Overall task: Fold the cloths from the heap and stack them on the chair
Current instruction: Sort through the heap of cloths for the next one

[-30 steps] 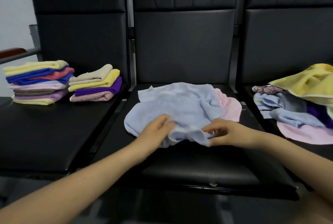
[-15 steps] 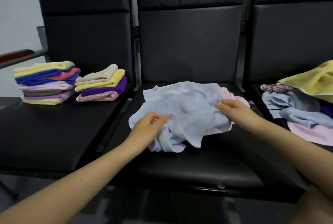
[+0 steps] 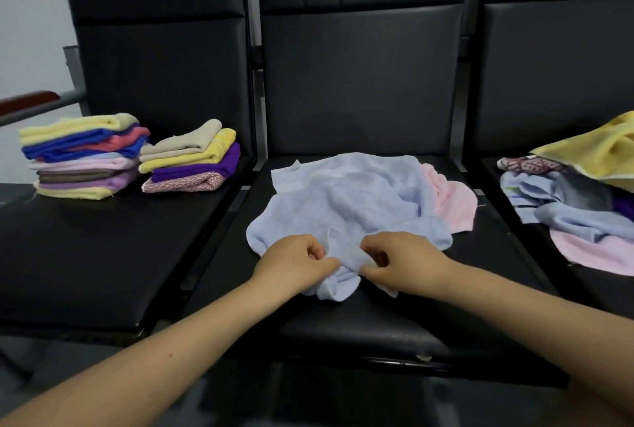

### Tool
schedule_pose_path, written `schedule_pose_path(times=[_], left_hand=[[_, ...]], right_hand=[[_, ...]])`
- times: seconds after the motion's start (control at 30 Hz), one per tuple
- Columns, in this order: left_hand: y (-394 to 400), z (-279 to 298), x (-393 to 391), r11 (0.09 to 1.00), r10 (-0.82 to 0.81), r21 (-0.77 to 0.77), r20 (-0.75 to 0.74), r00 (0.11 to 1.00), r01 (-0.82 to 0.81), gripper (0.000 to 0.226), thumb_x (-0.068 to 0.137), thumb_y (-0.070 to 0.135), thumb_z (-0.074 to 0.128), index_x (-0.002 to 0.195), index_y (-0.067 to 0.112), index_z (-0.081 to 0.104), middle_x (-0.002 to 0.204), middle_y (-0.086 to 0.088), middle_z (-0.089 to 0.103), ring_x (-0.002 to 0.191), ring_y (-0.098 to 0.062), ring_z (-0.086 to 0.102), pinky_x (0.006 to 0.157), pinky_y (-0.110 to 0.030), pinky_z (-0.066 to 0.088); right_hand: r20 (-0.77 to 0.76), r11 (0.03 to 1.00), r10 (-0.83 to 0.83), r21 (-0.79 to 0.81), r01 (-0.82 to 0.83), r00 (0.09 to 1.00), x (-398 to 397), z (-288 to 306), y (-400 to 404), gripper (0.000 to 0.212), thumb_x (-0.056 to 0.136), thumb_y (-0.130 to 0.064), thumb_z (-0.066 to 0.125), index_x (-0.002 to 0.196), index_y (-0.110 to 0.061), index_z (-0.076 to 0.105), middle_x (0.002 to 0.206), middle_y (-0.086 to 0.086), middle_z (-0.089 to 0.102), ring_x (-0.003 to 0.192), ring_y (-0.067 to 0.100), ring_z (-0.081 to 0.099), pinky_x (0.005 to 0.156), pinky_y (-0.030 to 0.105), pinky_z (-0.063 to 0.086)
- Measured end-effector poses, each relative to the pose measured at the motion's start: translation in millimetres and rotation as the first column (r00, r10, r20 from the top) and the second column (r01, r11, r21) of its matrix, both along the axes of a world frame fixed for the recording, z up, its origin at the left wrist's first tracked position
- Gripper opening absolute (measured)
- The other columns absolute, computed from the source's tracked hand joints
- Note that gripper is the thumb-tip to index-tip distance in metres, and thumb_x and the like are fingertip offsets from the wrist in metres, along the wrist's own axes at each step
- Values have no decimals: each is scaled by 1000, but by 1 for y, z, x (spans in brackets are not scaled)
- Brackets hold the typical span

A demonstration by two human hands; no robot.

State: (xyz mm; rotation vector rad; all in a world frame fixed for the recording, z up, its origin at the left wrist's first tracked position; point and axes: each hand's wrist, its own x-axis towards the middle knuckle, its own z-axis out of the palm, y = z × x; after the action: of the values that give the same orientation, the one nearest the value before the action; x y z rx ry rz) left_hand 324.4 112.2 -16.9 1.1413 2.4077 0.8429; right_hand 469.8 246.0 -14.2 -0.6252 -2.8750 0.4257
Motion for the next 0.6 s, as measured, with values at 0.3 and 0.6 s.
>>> schedule_pose_path(times=[0.3,0.6], left_hand=[[-13,54,-34,847,-234,502,647,725,-175,17,95,10,53,85,10,66,78,-2,69,75,-12,63,68,-23,50],[-28,87,-55,949,-146,297,128,981,102,22,99,26,52,99,19,73,94,3,74,88,-6,66,78,-27,49]], right_hand=[[-490,595,-470,-790,-147,734,6,38,49,19,90,-23,58,91,-4,60,91,5,53,89,11,52,81,25,43],[-477,247,-705,-859,-448,525,30,86,55,29,93,-27,56,72,-12,70,79,3,69,78,18,68,86,32,51]])
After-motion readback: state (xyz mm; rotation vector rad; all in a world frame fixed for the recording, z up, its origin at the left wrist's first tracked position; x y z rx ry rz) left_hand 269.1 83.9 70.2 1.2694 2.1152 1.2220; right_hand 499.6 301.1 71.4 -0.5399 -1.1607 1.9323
